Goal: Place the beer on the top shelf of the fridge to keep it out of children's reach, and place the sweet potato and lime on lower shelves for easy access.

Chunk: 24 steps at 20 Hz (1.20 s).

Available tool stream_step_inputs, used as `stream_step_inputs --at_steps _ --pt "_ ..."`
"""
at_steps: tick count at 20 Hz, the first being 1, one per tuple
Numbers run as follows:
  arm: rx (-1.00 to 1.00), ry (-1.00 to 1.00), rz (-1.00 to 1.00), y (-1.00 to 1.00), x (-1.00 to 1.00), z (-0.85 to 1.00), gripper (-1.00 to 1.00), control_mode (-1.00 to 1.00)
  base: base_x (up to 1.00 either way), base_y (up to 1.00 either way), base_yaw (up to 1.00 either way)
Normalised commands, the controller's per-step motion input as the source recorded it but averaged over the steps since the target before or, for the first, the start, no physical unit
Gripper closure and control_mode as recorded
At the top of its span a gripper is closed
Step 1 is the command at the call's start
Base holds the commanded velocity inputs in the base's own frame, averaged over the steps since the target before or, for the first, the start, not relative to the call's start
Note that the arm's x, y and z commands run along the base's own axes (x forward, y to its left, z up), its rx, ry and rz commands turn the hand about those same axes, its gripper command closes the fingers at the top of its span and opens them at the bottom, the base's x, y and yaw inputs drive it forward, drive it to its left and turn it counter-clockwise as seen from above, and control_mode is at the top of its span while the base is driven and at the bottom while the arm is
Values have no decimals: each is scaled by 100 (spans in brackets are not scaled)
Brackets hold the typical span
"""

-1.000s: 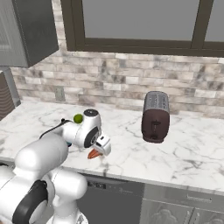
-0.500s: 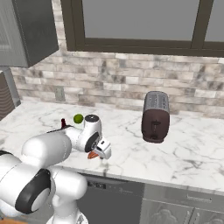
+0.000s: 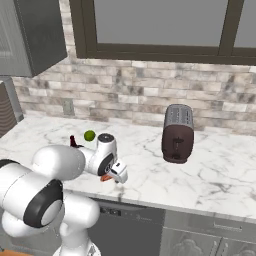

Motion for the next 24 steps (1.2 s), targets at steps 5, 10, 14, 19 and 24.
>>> stream_step_inputs --at_steps 5,10,14,19,24 --pt "0 0 0 0 5 -20 100 -100 0 0 0" --pt "0 0 0 0 0 -1 100 -100 0 0 0" --pt "0 -1 0 0 0 0 100 -100 0 0 0" --pt "2 -14 0 -12 -22 44 100 -100 0 0 0" --pt "0 -28 1 -19 -66 90 100 -100 0 0 0"
